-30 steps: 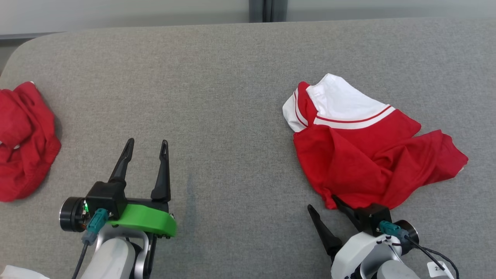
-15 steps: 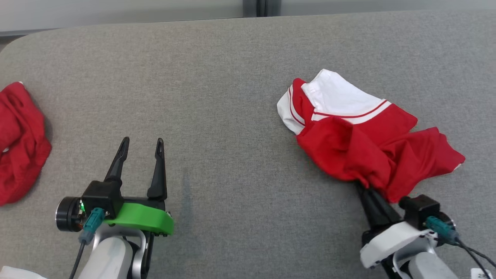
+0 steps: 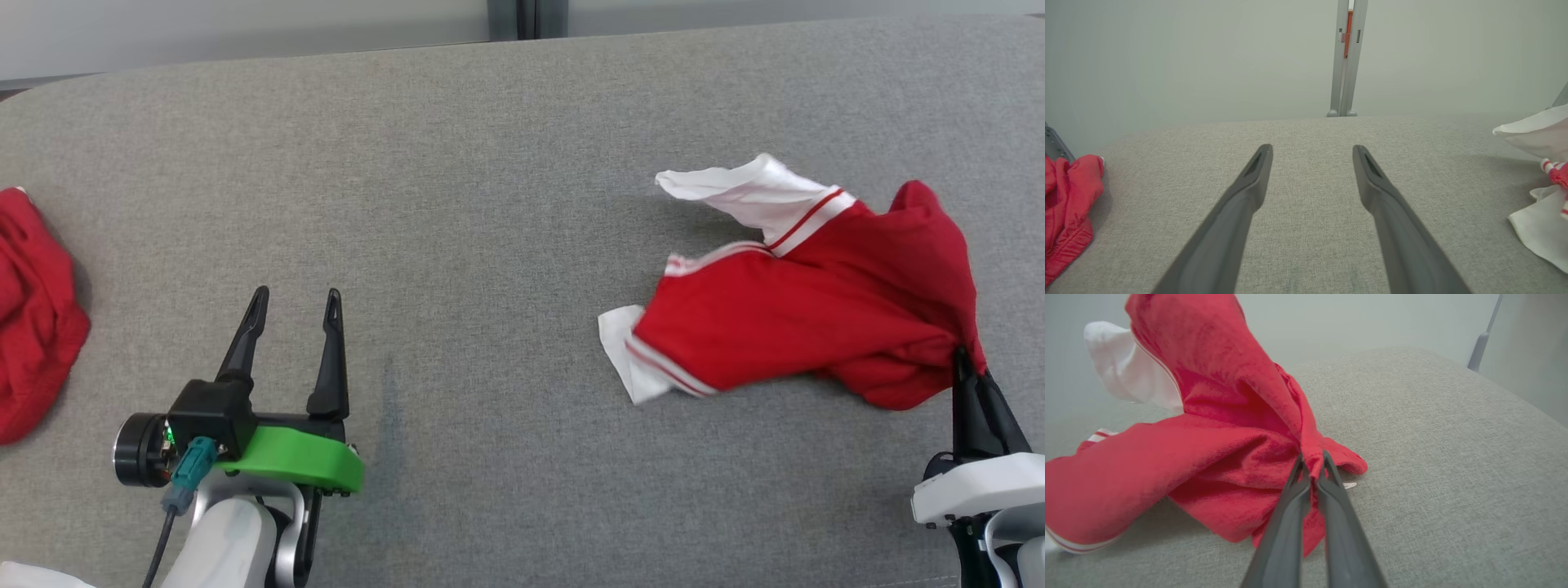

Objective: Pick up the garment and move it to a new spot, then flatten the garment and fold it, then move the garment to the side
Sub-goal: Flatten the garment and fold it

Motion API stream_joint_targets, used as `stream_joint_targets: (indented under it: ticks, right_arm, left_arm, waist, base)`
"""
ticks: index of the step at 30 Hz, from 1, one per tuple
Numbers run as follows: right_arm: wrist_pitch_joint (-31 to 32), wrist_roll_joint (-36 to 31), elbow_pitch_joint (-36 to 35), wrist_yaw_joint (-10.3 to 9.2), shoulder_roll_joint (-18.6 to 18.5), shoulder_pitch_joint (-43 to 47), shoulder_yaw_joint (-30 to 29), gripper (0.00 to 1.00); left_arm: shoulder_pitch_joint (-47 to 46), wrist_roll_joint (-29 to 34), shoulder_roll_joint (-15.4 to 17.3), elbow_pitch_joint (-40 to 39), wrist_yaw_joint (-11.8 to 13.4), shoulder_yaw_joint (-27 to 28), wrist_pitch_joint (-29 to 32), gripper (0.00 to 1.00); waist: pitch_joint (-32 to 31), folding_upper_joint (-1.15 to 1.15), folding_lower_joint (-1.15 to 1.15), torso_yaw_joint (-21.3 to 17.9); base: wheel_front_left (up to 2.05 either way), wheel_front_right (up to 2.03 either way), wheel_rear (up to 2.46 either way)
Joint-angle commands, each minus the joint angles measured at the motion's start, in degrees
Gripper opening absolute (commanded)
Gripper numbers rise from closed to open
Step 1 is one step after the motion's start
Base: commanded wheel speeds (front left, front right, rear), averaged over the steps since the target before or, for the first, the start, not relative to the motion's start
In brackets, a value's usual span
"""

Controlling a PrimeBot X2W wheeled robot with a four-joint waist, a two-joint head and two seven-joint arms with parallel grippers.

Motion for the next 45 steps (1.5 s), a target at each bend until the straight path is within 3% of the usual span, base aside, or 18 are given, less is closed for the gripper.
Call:
stream_joint_targets:
  ticks: [1,15,32,35,39,45]
  right_arm:
    - [-0.1,-0.1,0.3,-0.07,0.0,0.2,-0.4,1.0]
    - [-1.5,-6.5,-14.9,-0.07,0.0,2.6,5.0,1.0]
    - [1.4,-5.8,-18.1,-0.06,1.1,5.2,7.1,1.0]
    - [1.7,-5.8,-18.5,-0.07,1.2,4.9,6.8,1.0]
    - [1.9,-5.9,-18.8,-0.06,1.0,3.9,6.9,1.0]
    - [2.0,-5.5,-18.0,-0.06,1.2,2.0,8.4,1.0]
  left_arm:
    - [-0.9,0.3,0.0,0.0,-0.3,0.2,-0.2,1.0]
    - [2.6,0.4,0.1,-0.1,0.0,1.7,-0.2,1.0]
    - [3.9,0.7,0.4,-1.3,-0.1,0.6,0.3,1.0]
    - [1.3,1.2,-0.7,-2.6,-1.7,-2.0,1.8,1.0]
    - [-3.7,1.1,-3.8,-2.9,-6.1,-8.1,6.7,1.0]
    - [-12.0,-1.1,-8.6,3.6,-11.6,-16.7,15.0,1.0]
  waist:
    - [0.0,0.0,0.0,0.2]
    - [-2.8,0.0,0.0,0.4]
    - [-4.5,0.0,0.0,0.6]
    - [-3.7,0.0,0.0,0.7]
    - [-1.7,0.0,0.0,0.3]
    - [1.1,0.0,0.0,-3.0]
  base:
    - [0.0,0.0,0.0]
    - [0.0,0.0,0.0]
    - [0.0,0.0,0.0]
    - [0.0,0.0,0.0]
    - [0.0,0.0,0.0]
    - [0.0,0.0,0.0]
